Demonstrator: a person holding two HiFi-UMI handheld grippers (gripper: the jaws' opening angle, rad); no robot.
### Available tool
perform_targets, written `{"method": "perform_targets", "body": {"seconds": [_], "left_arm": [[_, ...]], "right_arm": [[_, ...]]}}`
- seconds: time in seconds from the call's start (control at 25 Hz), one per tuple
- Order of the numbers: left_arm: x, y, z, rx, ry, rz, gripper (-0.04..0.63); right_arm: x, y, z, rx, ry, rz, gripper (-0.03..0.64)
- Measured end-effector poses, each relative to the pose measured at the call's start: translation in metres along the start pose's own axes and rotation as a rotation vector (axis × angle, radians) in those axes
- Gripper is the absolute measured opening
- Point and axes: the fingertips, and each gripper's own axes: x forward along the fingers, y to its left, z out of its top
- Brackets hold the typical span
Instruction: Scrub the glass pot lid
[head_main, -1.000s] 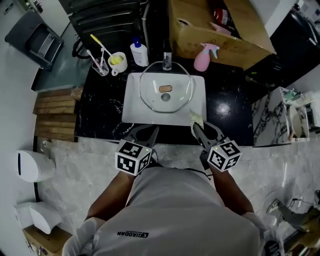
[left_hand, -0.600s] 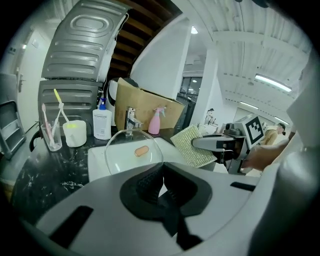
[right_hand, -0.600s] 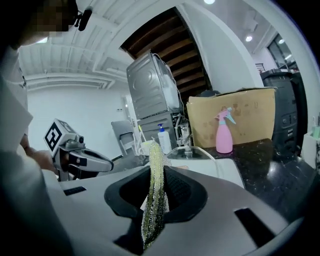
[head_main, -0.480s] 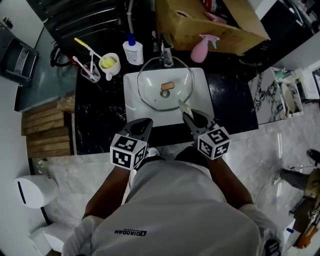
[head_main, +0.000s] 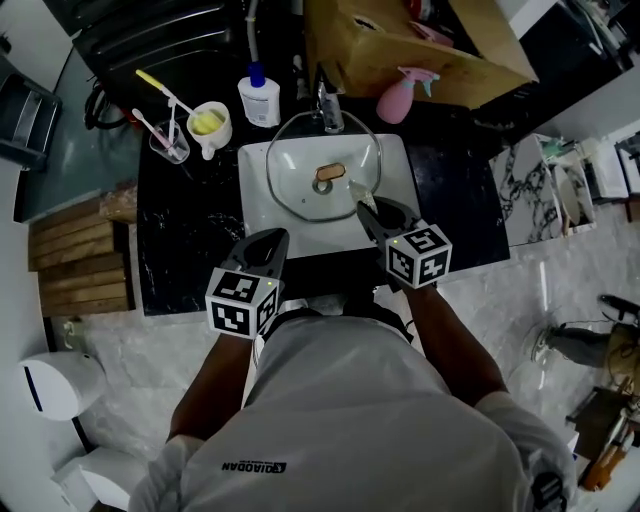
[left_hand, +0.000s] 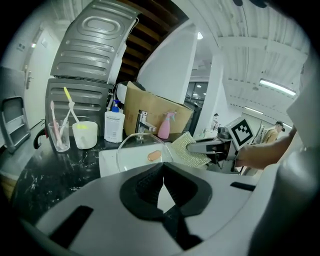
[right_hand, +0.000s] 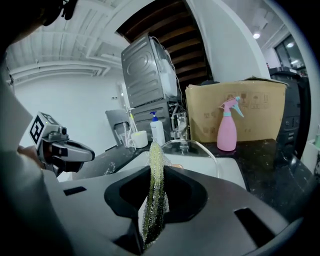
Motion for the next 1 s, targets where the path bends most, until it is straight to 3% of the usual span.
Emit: {"method": "perform_targets", "body": {"seconds": [0.44, 0.68, 1.0], "left_arm": [[-0.001, 0.011, -0.017, -0.043, 0.037, 0.03, 0.015], [-0.01, 0.02, -0.016, -0.041, 0.039, 0.043, 0.015], [-0.025, 0.028, -0.02, -0.054, 0.034, 0.059, 0.015]], "right_arm": [[0.065, -0.031, 0.002, -0.399, 0.121, -0.15, 0.08], [0.094, -0.031, -0.011, -0.491, 0.193, -0.192, 0.081], [0.108, -0.019, -0.024, -0.459, 0.223, -0.175, 0.103]]}}
